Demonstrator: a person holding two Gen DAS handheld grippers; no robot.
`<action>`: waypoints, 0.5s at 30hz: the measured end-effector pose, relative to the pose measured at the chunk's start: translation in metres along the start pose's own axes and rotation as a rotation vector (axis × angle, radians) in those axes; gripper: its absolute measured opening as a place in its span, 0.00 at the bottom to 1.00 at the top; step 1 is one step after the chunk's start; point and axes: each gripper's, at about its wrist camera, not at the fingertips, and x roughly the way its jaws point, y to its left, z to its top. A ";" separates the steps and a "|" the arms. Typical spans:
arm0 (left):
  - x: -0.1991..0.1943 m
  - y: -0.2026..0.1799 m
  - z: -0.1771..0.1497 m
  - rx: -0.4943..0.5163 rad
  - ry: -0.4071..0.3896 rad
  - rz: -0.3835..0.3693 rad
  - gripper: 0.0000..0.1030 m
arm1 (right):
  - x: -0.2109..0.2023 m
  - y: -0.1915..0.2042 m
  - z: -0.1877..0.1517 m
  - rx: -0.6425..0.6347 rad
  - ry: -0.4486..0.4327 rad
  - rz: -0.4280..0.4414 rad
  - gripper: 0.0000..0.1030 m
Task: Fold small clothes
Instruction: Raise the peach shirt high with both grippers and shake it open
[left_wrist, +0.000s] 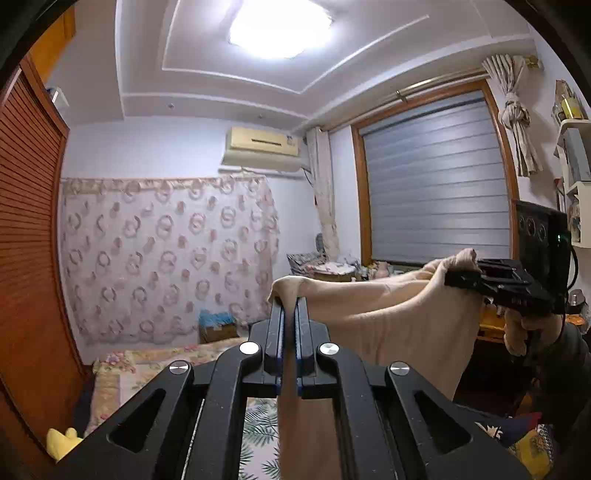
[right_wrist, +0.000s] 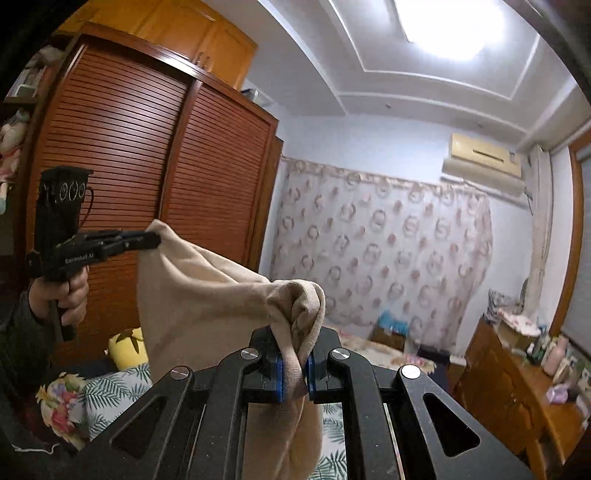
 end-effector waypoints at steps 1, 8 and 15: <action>-0.005 0.003 0.002 0.007 -0.007 0.011 0.05 | -0.002 0.005 0.004 -0.008 -0.003 0.004 0.08; -0.030 0.023 0.004 0.016 -0.043 0.058 0.05 | -0.001 0.009 0.013 -0.040 -0.018 0.057 0.08; 0.019 0.059 -0.034 -0.014 0.061 0.098 0.05 | 0.056 -0.039 -0.033 -0.006 0.077 0.091 0.08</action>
